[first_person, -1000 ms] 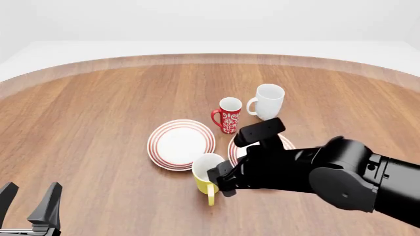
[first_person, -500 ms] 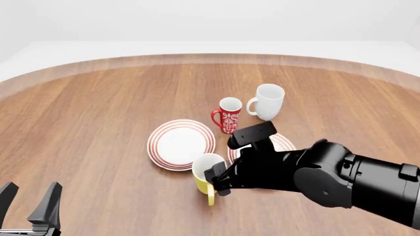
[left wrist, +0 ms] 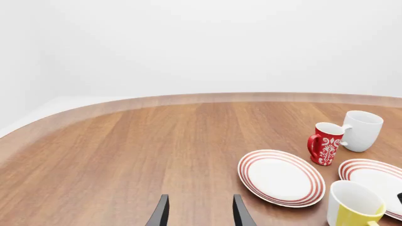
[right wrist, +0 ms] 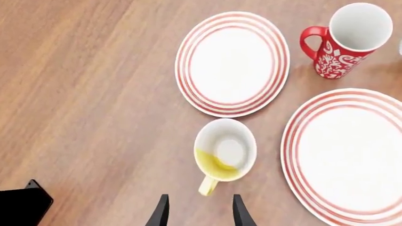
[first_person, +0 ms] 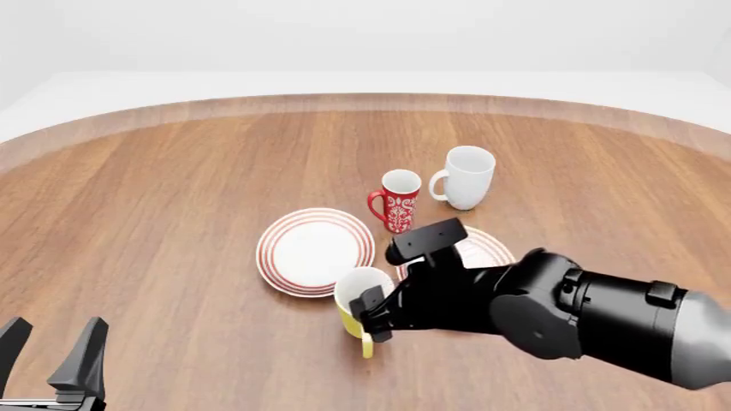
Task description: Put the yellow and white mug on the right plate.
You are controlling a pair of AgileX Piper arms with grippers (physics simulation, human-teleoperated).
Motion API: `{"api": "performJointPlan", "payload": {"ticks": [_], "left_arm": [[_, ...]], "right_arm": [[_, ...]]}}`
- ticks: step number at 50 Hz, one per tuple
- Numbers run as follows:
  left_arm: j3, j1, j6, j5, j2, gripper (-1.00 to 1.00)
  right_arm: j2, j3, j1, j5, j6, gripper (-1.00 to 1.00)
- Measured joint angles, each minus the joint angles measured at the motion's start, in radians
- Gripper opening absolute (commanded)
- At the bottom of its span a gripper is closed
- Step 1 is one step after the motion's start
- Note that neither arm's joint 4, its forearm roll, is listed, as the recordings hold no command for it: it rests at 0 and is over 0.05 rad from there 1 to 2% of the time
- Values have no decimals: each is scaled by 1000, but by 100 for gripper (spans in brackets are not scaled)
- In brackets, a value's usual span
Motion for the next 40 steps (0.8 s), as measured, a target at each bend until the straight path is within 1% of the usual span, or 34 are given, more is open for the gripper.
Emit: {"api": "performJointPlan", "payload": {"ticks": [40], "left_arm": [[0, 0, 0, 0, 0, 100]], "right_arm": [[90, 22, 21, -87, 24, 100]]}}
